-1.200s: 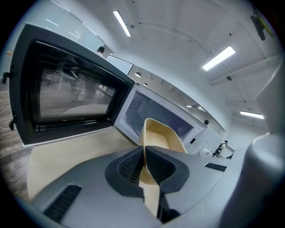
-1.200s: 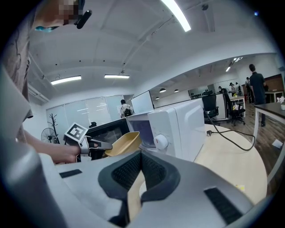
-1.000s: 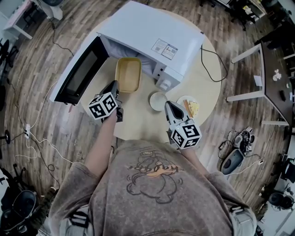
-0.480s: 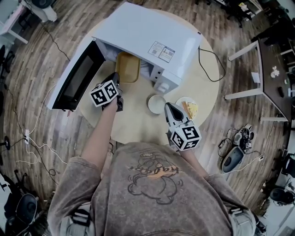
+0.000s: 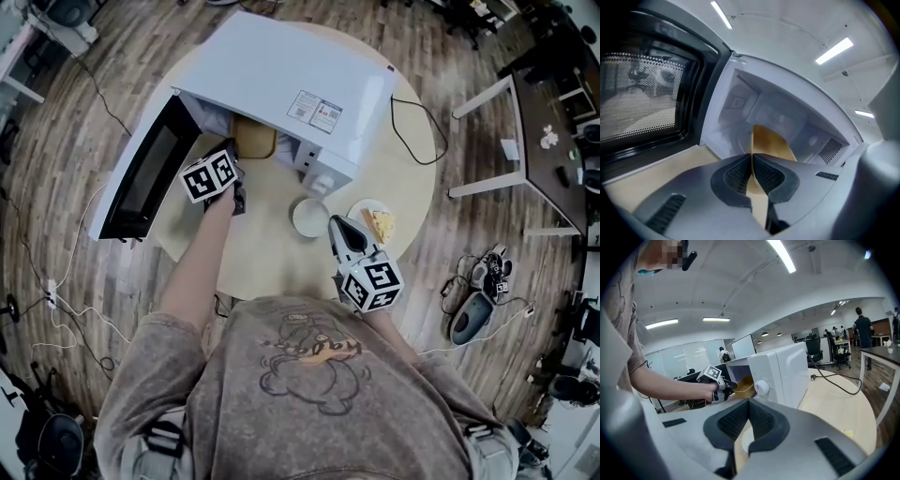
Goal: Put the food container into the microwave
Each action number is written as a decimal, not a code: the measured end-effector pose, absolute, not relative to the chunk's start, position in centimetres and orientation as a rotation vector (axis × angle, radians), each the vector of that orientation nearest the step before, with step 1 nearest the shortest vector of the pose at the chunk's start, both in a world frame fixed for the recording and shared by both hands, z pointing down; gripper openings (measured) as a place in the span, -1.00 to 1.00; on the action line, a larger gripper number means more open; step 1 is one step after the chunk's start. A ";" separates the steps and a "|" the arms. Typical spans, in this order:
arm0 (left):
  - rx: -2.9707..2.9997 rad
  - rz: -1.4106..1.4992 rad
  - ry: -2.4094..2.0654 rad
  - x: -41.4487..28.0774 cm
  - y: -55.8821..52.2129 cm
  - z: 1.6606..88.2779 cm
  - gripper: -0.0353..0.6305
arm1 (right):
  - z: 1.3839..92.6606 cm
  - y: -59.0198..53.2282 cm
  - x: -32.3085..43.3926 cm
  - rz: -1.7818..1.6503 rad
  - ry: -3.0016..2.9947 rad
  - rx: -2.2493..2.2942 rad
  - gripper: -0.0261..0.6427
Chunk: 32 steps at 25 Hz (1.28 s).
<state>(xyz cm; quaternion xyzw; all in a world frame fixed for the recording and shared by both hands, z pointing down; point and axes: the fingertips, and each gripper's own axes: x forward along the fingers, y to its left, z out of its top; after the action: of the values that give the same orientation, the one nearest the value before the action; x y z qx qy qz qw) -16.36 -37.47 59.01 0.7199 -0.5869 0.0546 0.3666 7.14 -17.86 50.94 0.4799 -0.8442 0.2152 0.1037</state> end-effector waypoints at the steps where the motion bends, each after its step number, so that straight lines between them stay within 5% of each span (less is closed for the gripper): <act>1: 1.851 0.145 -1.507 -16.3 -37.7 59.0 -0.77 | 51.0 -17.9 7.2 0.636 -2.488 1.418 -0.92; 32: 1.845 0.106 -1.441 -15.8 -39.2 58.5 -0.76 | 51.1 -17.7 7.4 0.655 -2.477 1.438 -0.92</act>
<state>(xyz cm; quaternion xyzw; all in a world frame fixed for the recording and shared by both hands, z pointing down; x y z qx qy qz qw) -15.80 -39.15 58.54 0.7255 -0.5664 0.0418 0.3887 7.37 -17.71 51.14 0.4868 -0.8387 0.2219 0.1016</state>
